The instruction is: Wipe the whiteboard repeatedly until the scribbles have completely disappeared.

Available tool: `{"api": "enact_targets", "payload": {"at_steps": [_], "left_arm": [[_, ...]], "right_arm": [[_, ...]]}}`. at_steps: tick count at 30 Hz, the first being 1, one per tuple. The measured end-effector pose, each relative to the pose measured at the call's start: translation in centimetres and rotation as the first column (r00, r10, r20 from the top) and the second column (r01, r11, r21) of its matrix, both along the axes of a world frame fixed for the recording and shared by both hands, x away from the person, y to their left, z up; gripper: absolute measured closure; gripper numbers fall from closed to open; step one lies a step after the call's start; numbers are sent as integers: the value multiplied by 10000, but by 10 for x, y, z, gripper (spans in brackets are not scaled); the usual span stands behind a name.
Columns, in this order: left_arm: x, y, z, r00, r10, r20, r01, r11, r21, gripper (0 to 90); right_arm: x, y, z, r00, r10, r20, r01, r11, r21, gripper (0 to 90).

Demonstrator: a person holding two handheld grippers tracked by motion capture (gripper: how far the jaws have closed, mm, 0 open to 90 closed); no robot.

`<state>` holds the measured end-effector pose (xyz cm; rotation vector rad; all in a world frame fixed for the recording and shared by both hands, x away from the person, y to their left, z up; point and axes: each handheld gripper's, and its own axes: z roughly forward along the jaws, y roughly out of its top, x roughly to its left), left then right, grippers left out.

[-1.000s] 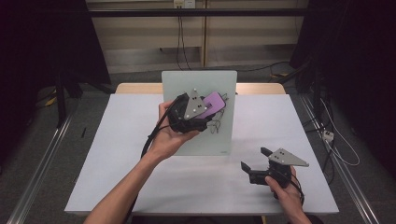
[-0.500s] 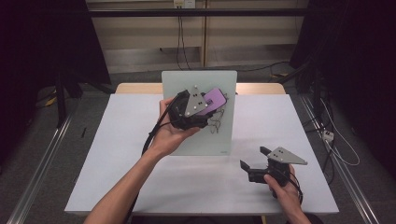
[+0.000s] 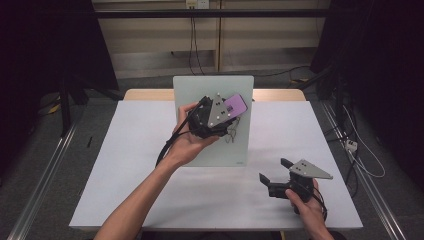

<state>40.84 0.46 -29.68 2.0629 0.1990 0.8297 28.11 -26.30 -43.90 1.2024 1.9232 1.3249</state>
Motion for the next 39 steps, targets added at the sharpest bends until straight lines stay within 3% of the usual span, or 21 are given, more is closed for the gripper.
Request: {"api": "enact_targets", "payload": {"at_steps": [5, 20, 31, 39], "left_arm": [[-3, -3, 3, 9994, -6, 345, 1, 9999, 149, 412], [0, -13, -4, 9992, -90, 392, 71, 9988, 483, 412], [2, -15, 1, 9995, -18, 305, 15, 10000, 87, 412], [1, -21, 1, 9995, 164, 276, -174, 9991, 378, 413]], "right_arm": [[1, 2, 0, 10000, 54, 11, -54, 10000, -75, 63], [-2, 0, 0, 10000, -17, 51, 18, 10000, -23, 65], [-1, 1, 0, 10000, 53, 37, -53, 10000, -75, 65], [-2, 1, 0, 10000, 53, 31, -53, 10000, -50, 65]]}}
